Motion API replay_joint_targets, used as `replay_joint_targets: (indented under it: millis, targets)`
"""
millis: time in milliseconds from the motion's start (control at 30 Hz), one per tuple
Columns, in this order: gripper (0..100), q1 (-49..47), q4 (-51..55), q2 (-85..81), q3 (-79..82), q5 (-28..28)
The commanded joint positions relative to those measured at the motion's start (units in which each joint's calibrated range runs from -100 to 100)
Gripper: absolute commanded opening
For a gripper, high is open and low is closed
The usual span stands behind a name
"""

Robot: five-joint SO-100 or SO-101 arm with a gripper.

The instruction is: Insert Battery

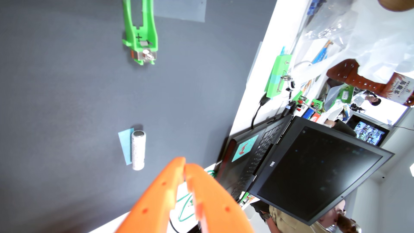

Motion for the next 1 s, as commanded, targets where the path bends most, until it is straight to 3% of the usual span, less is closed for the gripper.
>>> replay_joint_targets:
  millis: [0, 333, 500, 833, 967]
  targets:
    - [1, 5.4, 0.8, 7.7, -6.3, 0.3]
    - [2, 22.9, 6.4, 40.7, -28.8, 4.2]
    - [2, 23.4, 9.5, 51.2, -35.6, 6.1]
    - [2, 23.4, 3.5, 62.5, -37.4, 8.7]
    - [8, 23.5, 2.3, 65.4, -37.4, 9.5]
